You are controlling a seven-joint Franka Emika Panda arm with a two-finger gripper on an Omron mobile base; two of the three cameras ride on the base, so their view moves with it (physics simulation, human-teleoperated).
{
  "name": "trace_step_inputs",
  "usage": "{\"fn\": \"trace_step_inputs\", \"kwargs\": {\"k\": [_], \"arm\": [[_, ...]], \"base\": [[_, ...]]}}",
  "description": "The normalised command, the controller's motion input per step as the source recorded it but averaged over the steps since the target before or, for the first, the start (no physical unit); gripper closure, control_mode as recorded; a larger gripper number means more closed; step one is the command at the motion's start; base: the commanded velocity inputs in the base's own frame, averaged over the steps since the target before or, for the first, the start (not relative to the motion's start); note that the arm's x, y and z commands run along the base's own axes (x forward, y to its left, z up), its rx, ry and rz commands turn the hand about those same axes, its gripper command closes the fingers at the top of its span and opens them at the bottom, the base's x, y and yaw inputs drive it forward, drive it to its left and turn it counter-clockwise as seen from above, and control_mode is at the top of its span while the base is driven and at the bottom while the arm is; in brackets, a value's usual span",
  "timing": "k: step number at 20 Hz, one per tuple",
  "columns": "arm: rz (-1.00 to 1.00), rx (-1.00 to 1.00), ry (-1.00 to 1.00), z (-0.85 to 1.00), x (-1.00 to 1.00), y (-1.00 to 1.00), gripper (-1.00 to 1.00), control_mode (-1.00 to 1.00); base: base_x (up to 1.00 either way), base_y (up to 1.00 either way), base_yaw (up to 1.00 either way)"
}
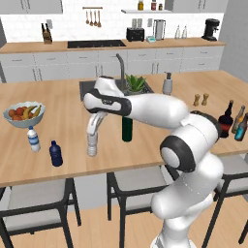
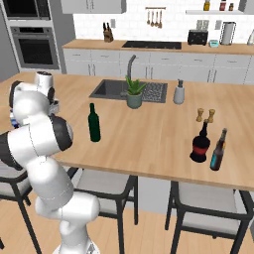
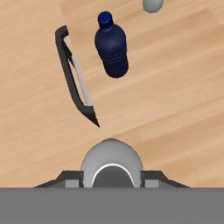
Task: Move the plastic bottles in the middle to the plastics group, and the glass bottles in the middle to the glass group.
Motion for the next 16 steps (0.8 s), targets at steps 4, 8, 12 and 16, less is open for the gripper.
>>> {"fn": "trace_step_inputs", "kwargs": {"k": [4,8,12,16], "arm": [[0.05,0.0,-0.01,0.0,0.5,0.31,1.0,-1.0],[0.04,-0.05,-0.09,-0.1,0.17,0.38,1.0,-1.0],[0.03,-0.05,-0.09,-0.06,0.19,0.42,1.0,-1.0],[0.03,-0.01,-0.01,-0.04,0.43,0.43,1.0,-1.0]], "base": [[0.0,0.0,0.0],[0.0,0.0,0.0],[0.0,0.0,0.0],[0.0,0.0,0.0]]}}
